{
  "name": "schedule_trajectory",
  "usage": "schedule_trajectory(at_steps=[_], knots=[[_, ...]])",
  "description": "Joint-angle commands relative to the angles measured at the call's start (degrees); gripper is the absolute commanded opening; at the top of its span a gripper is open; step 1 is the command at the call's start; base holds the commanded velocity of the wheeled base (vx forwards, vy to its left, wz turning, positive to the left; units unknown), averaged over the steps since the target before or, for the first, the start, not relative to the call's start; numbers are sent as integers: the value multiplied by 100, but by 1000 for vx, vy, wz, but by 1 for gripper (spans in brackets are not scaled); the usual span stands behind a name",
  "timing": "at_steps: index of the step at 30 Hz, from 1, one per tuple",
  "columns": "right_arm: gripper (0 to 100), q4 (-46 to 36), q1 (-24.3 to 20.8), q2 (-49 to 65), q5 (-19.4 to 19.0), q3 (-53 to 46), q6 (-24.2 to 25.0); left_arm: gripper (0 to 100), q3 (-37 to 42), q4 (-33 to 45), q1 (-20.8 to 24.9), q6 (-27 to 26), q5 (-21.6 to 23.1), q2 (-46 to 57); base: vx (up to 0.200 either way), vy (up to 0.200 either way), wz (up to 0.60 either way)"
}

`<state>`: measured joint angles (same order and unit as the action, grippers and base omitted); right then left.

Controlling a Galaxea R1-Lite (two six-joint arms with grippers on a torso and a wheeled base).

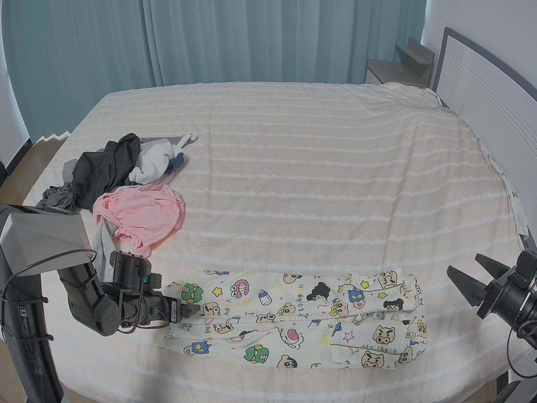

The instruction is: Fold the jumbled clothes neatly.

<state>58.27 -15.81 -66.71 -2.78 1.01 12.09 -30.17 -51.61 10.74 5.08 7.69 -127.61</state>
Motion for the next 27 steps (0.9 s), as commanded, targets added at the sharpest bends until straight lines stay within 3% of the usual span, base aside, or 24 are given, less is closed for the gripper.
schedule_trajectory(at_steps=[1, 27], knots=[[100, 0, -185, 17, -3, -101, 74, 100, -6, -6, 51, 1, 4, -97, 0, 0, 0], [100, -202, -238, 53, -12, -101, 127, 100, -85, -138, 385, 248, 48, -466, 0, 0, 0]])
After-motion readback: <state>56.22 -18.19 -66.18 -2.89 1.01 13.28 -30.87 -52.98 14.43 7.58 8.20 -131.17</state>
